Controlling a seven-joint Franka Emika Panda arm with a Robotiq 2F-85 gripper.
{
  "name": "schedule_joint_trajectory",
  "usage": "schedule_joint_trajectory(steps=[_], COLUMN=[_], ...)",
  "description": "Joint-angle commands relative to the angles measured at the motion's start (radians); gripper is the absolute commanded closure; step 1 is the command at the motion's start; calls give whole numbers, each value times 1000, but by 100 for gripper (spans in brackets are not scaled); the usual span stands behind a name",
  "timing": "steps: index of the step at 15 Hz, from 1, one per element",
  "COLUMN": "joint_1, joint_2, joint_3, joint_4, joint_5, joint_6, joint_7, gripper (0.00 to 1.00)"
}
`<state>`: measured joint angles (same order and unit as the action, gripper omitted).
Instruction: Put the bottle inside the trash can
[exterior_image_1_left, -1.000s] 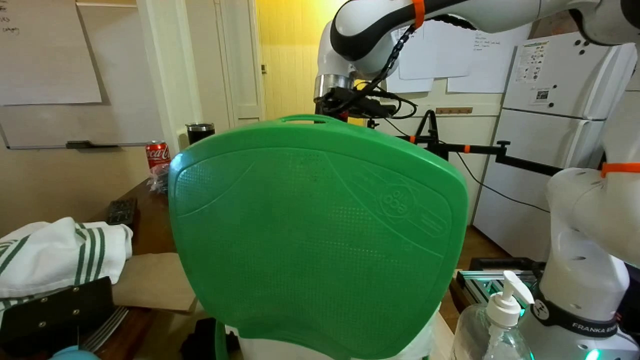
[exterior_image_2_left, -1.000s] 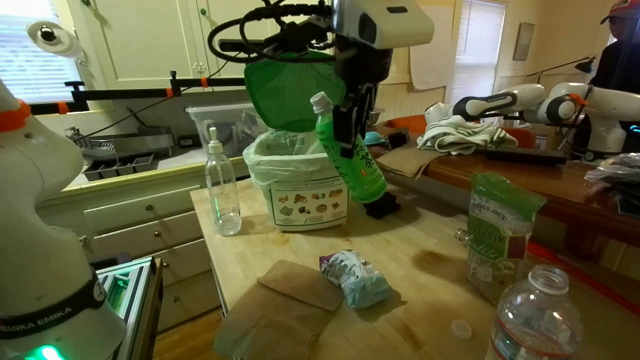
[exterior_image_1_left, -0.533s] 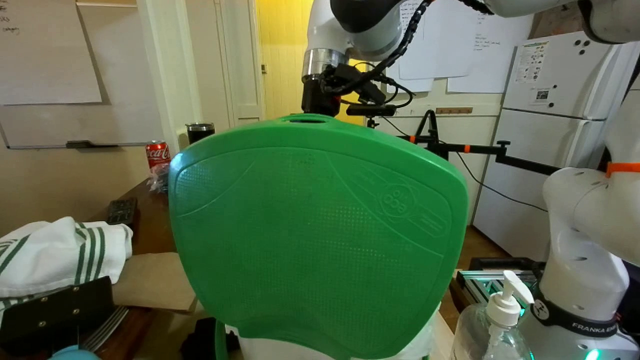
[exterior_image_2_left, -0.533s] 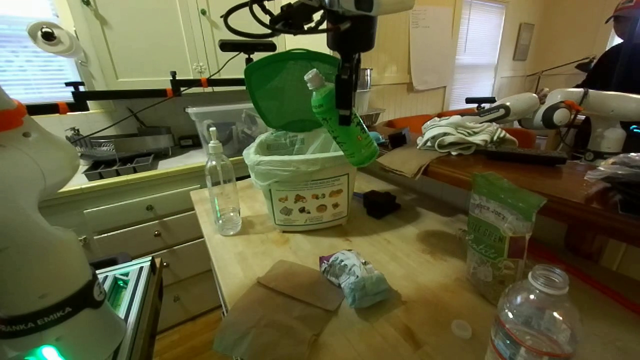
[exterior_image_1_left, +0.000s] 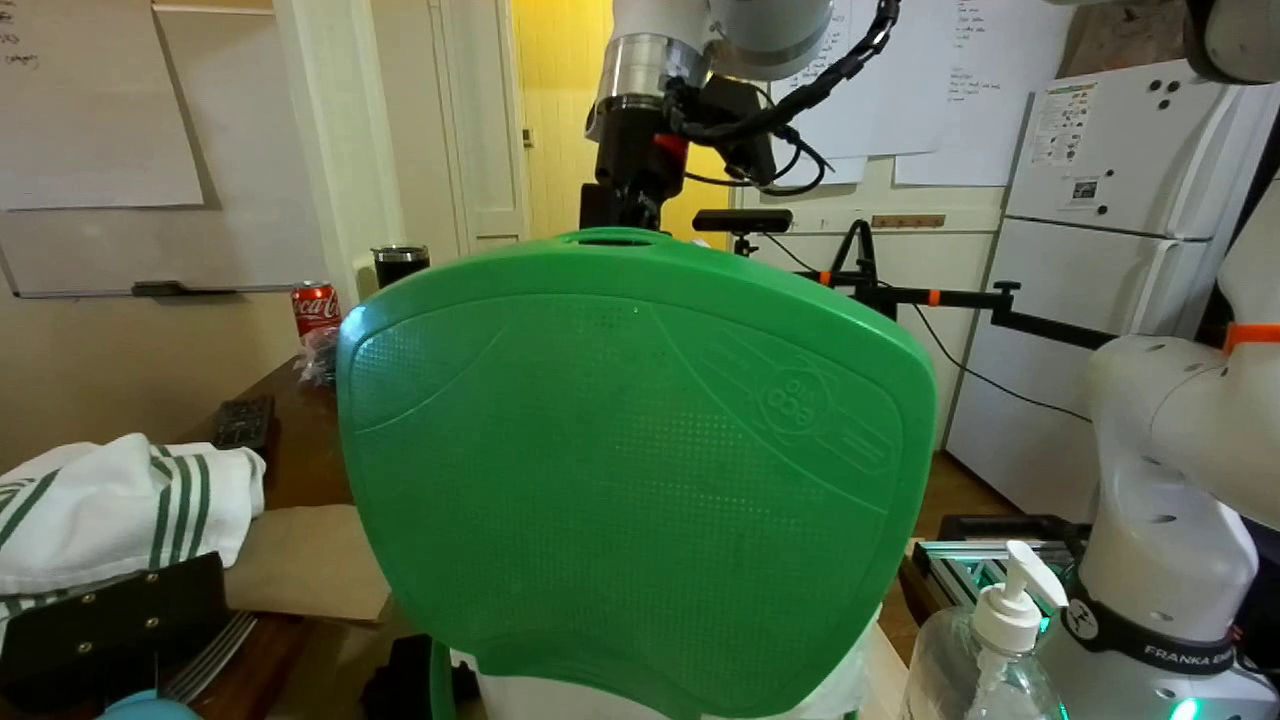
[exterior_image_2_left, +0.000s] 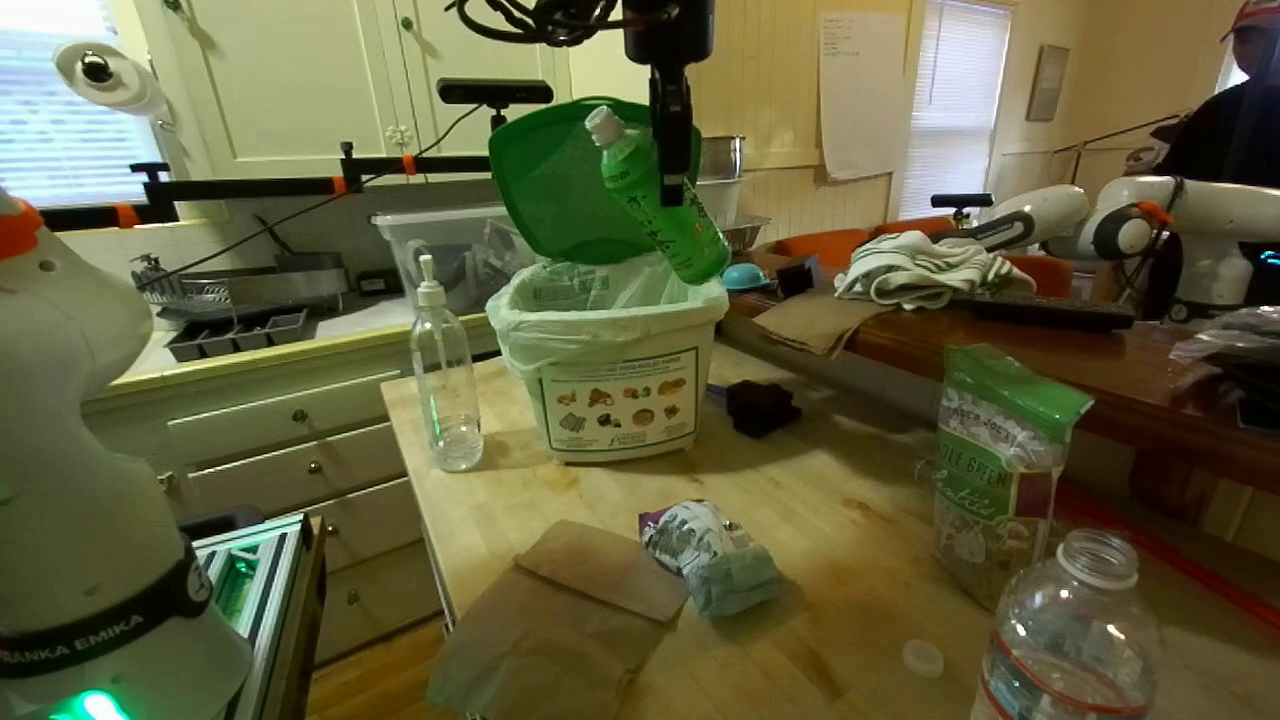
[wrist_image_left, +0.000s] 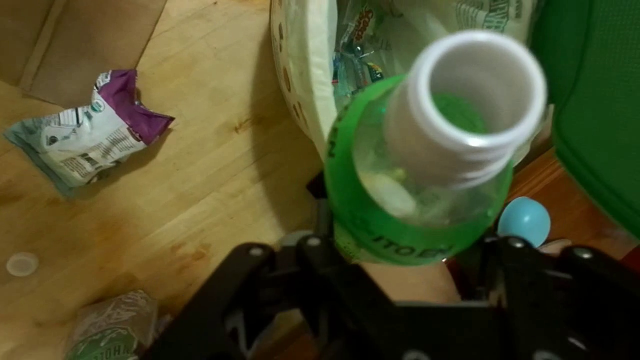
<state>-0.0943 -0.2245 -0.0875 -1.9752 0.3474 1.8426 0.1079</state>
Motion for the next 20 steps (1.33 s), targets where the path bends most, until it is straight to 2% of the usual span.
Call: schedule_joint_trajectory(steps=[1, 9, 17, 18, 19, 20], joint_1=[27, 63, 78, 79, 79, 78], joint_2=[-31, -16, 27, 32, 37, 41], joint_3=[1, 5, 23, 24, 26, 27], joint_4=[-16, -31, -77, -79, -80, -80], joint_5=[13, 56, 65, 65, 65, 63], joint_6=[-36, -128, -144, -145, -147, -149], joint_7=[-74, -167, -178, -176, -176, -172], gripper=[66, 66, 66, 56, 39, 16])
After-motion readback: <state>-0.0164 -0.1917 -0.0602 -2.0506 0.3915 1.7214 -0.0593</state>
